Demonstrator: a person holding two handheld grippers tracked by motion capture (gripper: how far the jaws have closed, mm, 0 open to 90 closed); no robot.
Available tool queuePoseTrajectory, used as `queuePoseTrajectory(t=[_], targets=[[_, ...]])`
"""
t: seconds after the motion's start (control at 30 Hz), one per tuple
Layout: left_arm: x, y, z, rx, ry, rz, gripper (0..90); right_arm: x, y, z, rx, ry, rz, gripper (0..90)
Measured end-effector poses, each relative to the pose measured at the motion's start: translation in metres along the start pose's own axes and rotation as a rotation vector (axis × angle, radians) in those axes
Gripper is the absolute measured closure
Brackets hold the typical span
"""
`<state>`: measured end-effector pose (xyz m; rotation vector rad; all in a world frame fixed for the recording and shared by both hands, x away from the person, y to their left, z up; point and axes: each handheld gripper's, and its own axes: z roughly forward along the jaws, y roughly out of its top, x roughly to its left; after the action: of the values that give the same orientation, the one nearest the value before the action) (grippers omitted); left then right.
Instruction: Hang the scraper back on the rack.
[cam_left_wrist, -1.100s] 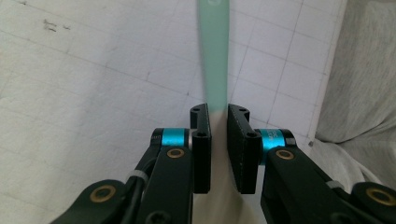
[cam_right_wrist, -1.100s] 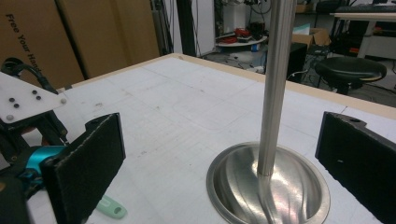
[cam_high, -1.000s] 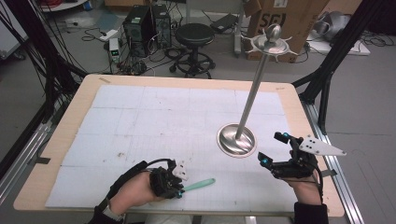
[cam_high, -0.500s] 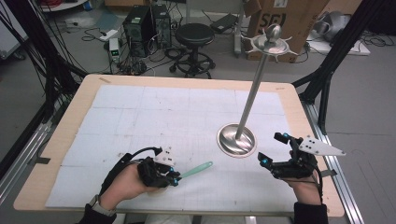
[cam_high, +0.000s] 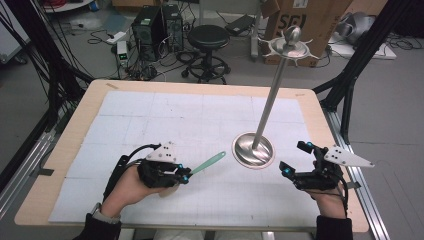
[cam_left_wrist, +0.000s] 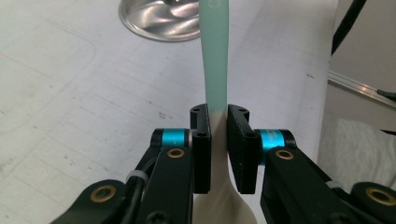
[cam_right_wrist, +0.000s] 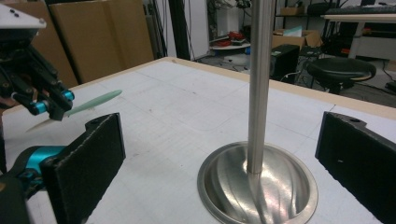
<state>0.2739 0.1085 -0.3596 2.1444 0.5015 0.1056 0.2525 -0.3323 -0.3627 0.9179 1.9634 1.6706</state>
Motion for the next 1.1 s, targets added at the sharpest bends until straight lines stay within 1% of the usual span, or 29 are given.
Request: queuePoseTrajectory(t=[0.07, 0.1, 0.13, 0.17, 0.27, 0.37, 0.47, 0.5, 0.57, 0.67, 0.7, 0.77, 0.8, 0.93, 1.0, 1.1], targets=[[0.002, 0.007, -0.003, -0.025, -0.015, 0.005, 80.4, 0.001, 0.000, 0.001, 0.003, 0.005, -0.001, 0.3], [0.002, 0.012, -0.004, -0.040, -0.012, 0.005, 80.4, 0.000, 0.000, 0.002, 0.004, 0.004, -0.006, 0.3], [0.003, 0.015, -0.005, -0.041, -0.011, 0.011, 80.4, 0.001, 0.000, 0.003, 0.006, 0.006, 0.000, 0.3], [0.003, 0.019, -0.006, -0.052, -0.008, 0.012, 80.4, 0.001, 0.000, 0.003, 0.004, 0.007, 0.000, 0.3], [0.006, 0.033, -0.011, -0.089, -0.013, 0.028, 80.3, 0.000, 0.000, 0.005, 0.007, 0.010, -0.007, 0.3], [0.010, 0.045, -0.014, -0.123, -0.017, 0.029, 80.4, 0.001, -0.001, 0.005, 0.008, 0.014, -0.007, 0.3], [0.014, 0.057, -0.017, -0.155, -0.009, 0.033, 80.4, 0.001, 0.000, 0.004, 0.003, 0.016, -0.004, 0.3], [0.016, 0.061, -0.018, -0.168, -0.017, 0.036, 80.4, 0.001, 0.000, 0.004, 0.002, 0.015, -0.008, 0.3], [0.017, 0.070, -0.020, -0.188, -0.023, 0.038, 80.4, 0.000, 0.000, 0.003, -0.001, 0.014, -0.005, 0.3], [0.019, 0.082, -0.024, -0.208, -0.021, 0.043, 80.4, 0.000, 0.000, 0.002, -0.003, 0.012, 0.001, 0.3], [0.019, 0.086, -0.026, -0.222, -0.015, 0.043, 80.3, 0.000, 0.000, 0.002, -0.004, 0.011, -0.001, 0.3], [0.020, 0.093, -0.029, -0.250, -0.027, 0.037, 80.4, -0.001, 0.000, 0.001, -0.003, 0.011, -0.001, 0.3], [0.021, 0.096, -0.030, -0.260, -0.026, 0.043, 80.3, -0.001, 0.000, 0.001, -0.005, 0.010, -0.002, 0.3], [0.022, 0.114, -0.035, -0.273, -0.021, 0.059, 80.4, 0.000, 0.000, 0.001, -0.006, 0.012, -0.001, 0.3], [0.022, 0.123, -0.037, -0.278, -0.011, 0.062, 80.4, 0.000, 0.000, 0.000, -0.008, 0.013, 0.002, 0.3], [0.024, 0.135, -0.041, -0.308, -0.018, 0.069, 80.4, 0.000, 0.000, 0.000, -0.012, 0.013, 0.000, 0.3]])
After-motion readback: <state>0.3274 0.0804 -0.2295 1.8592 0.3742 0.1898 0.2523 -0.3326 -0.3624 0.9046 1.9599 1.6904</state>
